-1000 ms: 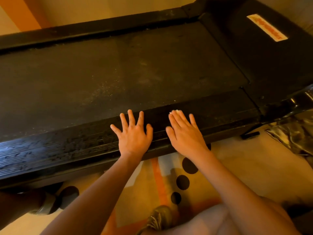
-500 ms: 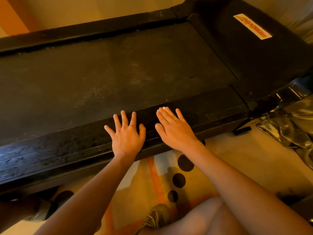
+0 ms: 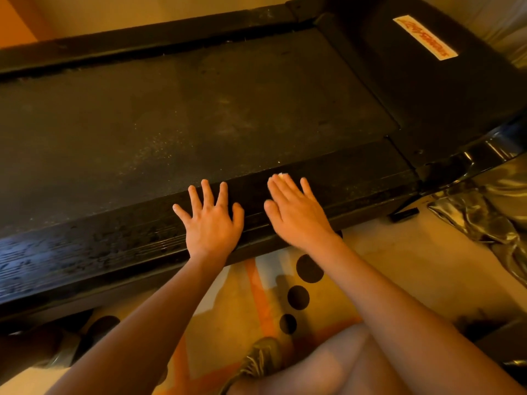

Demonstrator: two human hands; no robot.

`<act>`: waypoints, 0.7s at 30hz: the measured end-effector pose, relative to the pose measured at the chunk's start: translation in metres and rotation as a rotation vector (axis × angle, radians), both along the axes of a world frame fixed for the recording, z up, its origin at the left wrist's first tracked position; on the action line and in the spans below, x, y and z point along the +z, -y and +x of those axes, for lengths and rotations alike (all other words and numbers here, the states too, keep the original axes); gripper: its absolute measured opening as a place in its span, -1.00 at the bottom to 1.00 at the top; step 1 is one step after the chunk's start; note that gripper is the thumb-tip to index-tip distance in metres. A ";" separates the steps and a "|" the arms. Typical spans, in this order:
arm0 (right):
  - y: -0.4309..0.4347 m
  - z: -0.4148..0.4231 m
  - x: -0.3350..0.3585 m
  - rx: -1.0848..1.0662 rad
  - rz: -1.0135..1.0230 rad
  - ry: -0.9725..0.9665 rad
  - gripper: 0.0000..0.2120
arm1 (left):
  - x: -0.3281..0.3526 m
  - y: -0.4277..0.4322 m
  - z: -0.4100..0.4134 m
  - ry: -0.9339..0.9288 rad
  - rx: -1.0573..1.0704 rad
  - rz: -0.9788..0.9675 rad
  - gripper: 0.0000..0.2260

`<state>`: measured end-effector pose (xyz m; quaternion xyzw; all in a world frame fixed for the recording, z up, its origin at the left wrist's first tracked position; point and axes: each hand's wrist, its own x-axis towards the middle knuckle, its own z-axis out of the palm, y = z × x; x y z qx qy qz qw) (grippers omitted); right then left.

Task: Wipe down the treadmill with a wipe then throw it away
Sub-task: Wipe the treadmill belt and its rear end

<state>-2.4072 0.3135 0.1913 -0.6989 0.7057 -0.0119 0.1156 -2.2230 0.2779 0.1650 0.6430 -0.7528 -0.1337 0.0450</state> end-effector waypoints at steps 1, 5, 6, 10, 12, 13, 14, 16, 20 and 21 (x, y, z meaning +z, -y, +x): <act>0.015 -0.005 0.003 -0.062 0.005 0.006 -0.42 | 0.000 0.000 0.000 -0.002 0.001 -0.002 -0.43; 0.021 0.030 0.006 -0.053 -0.003 0.084 -0.42 | 0.000 0.001 0.001 -0.002 0.006 -0.008 -0.43; 0.012 0.039 0.004 0.011 0.004 0.099 -0.43 | 0.000 0.001 0.001 -0.003 0.008 -0.010 -0.43; 0.023 0.012 0.001 -0.099 -0.037 0.079 -0.45 | 0.000 0.000 0.001 -0.003 0.006 -0.008 -0.44; 0.030 0.006 0.006 -0.233 -0.027 0.059 -0.44 | 0.000 0.001 0.001 -0.006 0.003 -0.008 -0.44; 0.026 0.015 0.008 -0.223 -0.024 0.052 -0.44 | 0.000 0.001 0.001 -0.007 0.003 -0.004 -0.44; 0.019 0.028 0.007 -0.161 -0.028 0.059 -0.43 | 0.000 0.001 0.000 -0.008 0.001 -0.002 -0.44; 0.001 0.047 0.003 -0.009 -0.011 0.087 -0.45 | -0.001 0.001 0.001 -0.007 0.008 -0.006 -0.44; 0.020 0.014 0.004 -0.096 -0.032 0.049 -0.47 | 0.000 0.000 0.001 -0.011 0.005 -0.005 -0.44; 0.026 0.009 0.007 -0.164 -0.022 0.034 -0.47 | 0.000 0.000 0.001 -0.013 0.005 -0.004 -0.44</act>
